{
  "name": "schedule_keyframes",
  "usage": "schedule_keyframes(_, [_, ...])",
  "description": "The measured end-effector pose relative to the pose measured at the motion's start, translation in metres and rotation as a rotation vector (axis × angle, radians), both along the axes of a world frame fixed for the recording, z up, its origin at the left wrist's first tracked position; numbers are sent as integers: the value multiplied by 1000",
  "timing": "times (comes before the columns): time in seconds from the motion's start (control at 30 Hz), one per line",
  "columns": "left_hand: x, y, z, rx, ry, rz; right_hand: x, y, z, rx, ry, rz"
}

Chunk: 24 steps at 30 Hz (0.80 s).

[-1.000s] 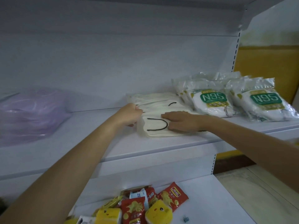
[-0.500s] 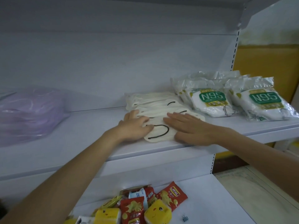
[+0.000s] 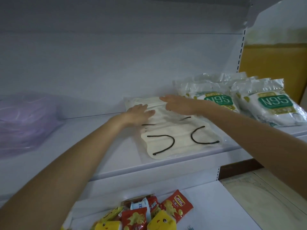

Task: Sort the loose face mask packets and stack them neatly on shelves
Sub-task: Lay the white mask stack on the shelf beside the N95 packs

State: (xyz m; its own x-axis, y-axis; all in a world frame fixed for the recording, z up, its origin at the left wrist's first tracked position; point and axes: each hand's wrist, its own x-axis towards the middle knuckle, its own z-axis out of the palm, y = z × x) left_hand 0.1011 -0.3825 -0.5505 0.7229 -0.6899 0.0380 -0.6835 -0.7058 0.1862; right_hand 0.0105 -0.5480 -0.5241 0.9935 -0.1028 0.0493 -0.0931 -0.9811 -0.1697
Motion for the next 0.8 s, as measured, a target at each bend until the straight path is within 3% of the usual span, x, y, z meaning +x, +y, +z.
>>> schedule_keyframes(0.23, [45, -5, -20, 66, 54, 52, 65, -39, -26, -107, 284, -142])
schedule_keyframes(0.4, [48, -8, -21, 42, 41, 58, 71, -46, -20, -176, 181, -112])
schedule_keyframes(0.47, [49, -7, -23, 22, 36, 68, 73, -47, -26, -166, 222, -116])
schedule_keyframes(0.57, [51, -9, -28, -34, -38, 85, 76, -52, -23, -76, 241, -71])
schedule_keyframes(0.67, [62, -14, -20, -200, -68, 213, 83, -57, -11, 19, 108, -42])
schedule_keyframes(0.8, [79, -20, -12, -392, 208, 311, 91, -60, -21, -118, 75, -54])
